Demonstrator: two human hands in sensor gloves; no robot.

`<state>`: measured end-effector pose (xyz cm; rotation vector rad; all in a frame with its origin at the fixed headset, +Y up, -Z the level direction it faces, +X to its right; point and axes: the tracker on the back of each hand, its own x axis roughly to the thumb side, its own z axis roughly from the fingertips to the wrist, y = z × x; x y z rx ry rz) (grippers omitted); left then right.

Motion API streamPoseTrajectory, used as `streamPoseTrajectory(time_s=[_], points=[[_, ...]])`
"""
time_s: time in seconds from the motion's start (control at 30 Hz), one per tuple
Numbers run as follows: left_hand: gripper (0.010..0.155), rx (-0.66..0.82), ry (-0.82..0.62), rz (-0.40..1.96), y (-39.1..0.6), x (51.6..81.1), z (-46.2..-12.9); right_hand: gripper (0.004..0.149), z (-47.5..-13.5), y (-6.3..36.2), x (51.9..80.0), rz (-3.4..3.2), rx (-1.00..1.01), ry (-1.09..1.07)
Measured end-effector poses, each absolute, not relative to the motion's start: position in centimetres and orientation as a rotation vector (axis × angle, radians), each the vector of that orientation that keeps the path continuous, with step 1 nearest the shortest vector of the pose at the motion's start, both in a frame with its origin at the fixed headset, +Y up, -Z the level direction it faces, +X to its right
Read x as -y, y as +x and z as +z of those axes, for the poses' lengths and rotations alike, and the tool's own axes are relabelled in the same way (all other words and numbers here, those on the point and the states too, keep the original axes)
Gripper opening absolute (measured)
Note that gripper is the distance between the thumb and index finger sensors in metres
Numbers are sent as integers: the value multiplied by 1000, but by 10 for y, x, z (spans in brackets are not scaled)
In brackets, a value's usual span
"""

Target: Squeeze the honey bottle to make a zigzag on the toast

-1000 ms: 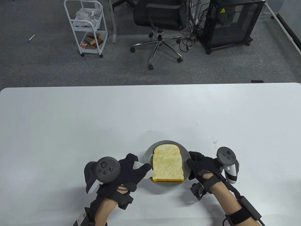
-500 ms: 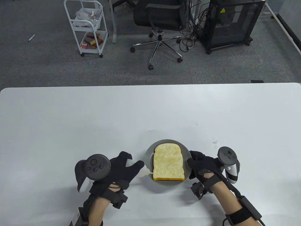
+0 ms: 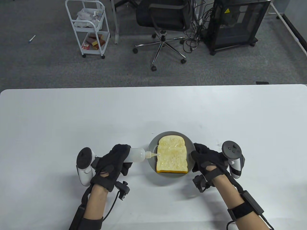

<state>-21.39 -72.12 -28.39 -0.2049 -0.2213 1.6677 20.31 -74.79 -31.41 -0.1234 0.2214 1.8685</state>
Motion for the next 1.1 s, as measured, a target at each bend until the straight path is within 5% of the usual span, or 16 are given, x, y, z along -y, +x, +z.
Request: streamPoseTrajectory(time_s=[0.47,1.1], points=[[75,180,-223,1730,-219,725,-283,52,-383,167,761,1985,-275,-295],[76,171,-235,1735,-217,724,-282,51,-413,156,776,2077,-309,-414]])
